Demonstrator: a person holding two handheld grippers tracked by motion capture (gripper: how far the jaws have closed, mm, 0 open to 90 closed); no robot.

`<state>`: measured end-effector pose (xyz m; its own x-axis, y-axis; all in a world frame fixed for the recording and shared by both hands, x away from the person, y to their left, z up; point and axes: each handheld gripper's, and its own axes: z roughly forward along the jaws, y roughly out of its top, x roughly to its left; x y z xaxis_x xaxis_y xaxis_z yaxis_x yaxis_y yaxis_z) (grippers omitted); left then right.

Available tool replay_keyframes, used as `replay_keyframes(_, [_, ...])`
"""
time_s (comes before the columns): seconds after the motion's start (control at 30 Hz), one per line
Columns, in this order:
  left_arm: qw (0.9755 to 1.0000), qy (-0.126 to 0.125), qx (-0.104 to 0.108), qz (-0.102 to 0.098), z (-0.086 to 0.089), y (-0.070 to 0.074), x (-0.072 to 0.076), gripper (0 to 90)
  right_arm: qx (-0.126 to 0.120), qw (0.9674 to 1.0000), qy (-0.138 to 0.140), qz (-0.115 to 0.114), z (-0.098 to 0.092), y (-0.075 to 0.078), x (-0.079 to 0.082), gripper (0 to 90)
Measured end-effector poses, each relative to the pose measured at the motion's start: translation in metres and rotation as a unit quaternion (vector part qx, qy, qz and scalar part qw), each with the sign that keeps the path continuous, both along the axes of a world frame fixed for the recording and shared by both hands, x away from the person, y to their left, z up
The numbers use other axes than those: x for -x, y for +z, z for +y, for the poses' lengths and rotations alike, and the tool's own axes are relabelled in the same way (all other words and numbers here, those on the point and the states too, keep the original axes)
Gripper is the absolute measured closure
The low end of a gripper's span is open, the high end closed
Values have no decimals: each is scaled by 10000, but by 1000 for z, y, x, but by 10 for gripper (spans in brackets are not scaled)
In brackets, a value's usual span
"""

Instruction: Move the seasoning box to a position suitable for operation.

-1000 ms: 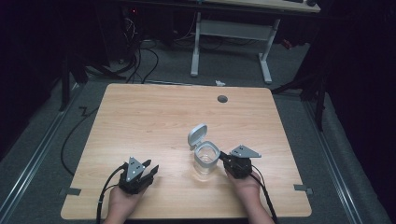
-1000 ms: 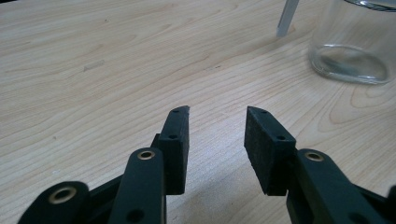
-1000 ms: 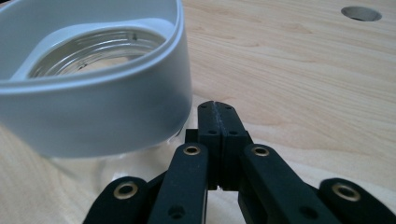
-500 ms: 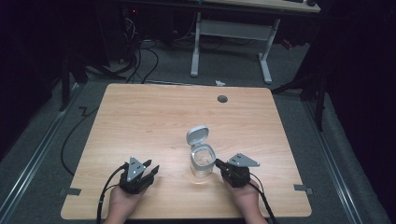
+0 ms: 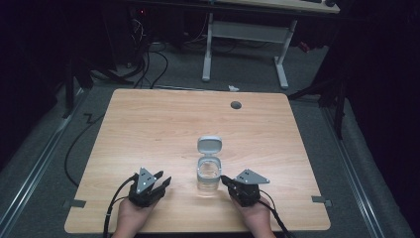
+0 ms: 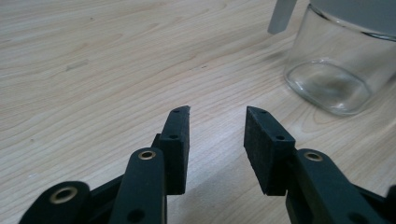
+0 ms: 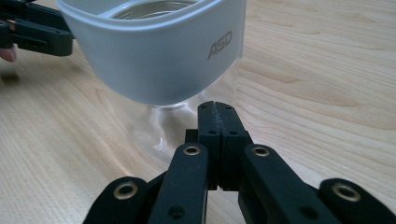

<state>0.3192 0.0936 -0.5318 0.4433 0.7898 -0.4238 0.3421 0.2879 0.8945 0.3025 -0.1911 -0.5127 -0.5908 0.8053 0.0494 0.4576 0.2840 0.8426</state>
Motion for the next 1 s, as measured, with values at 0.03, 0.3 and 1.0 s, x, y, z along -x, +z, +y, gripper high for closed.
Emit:
replay_keyframes(0.03, [10000,-23,-4,-19,-1,0,1,613,-18,10000,3,5,1,0,1,900])
replay_keyframes(0.3, [9996,-253,100,-2,-9,3,7,629,-15,10000,81,-20,4,-3,5,899])
replay_keyframes(1.0, [9980,-559,183,238,-75,7,11,900,-180,9989,-415,-86,-20,-1,0,889])
